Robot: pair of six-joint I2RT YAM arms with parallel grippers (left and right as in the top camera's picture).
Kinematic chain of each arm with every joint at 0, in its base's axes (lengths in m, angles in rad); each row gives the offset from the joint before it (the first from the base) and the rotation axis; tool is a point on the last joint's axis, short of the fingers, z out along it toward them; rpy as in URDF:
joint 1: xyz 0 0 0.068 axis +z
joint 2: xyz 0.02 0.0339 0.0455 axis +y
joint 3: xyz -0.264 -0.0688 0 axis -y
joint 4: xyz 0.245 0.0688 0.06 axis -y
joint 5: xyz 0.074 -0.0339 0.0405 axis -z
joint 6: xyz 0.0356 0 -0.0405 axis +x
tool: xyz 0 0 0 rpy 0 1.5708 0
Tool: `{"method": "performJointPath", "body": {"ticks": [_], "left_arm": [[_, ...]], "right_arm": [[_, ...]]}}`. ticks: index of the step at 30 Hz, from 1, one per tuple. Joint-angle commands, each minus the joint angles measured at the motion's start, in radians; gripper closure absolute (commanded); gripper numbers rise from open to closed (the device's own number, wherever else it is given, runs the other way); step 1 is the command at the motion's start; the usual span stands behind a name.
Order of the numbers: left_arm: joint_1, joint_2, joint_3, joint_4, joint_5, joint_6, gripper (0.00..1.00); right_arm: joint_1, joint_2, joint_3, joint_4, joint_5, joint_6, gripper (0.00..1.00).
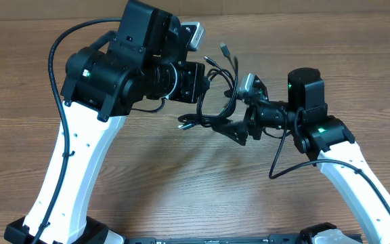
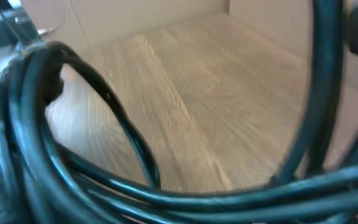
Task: Untangle cables
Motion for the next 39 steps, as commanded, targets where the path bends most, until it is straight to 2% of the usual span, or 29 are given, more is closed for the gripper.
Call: {"method": "performJointPath", "body": {"ticks": [1, 2, 6, 13, 20, 25, 29, 36, 37, 39], "left_arm": [[0.003, -0.029, 0.041, 0.014, 0.071, -0.024, 0.96], [0.004, -0.029, 0.041, 0.016, 0.068, -0.023, 0.96], [0.005, -0.029, 0.045, 0.01, 0.007, -0.023, 0.96], [0.04, -0.052, 0.055, -0.007, 0.007, -0.015, 0.96], [0.064, -0.095, 0.055, -0.031, -0.039, -0.015, 0.96], [0.064, -0.118, 0.055, -0.055, -0.078, -0.015, 0.96], [0.064, -0.134, 0.055, -0.069, -0.11, -0.014, 0.96], [0.064, -0.145, 0.055, -0.08, -0.143, 0.008, 0.96], [0.064, -0.146, 0.055, -0.081, -0.143, 0.008, 0.96], [0.064, -0.147, 0.055, -0.084, -0.143, 0.013, 0.96]], "right_arm": [[0.002, -0.003, 0.002, 0.042, -0.003, 0.077, 0.85], [0.002, -0.003, 0.002, 0.053, -0.002, 0.099, 0.96], [0.001, -0.003, 0.002, 0.049, 0.031, 0.135, 0.96], [-0.039, -0.003, 0.002, 0.008, 0.283, 0.174, 0.96], [-0.134, -0.003, 0.002, 0.013, 0.493, 0.356, 0.96], [-0.219, -0.003, 0.002, 0.021, 0.649, 0.573, 0.96], [-0.277, -0.003, 0.002, 0.022, 0.663, 0.691, 0.96], [-0.298, -0.003, 0.002, 0.016, 0.663, 0.706, 0.96], [-0.298, -0.003, 0.002, 0.014, 0.663, 0.706, 0.87], [-0.298, -0.003, 0.002, 0.015, 0.658, 0.706, 0.33]]}}
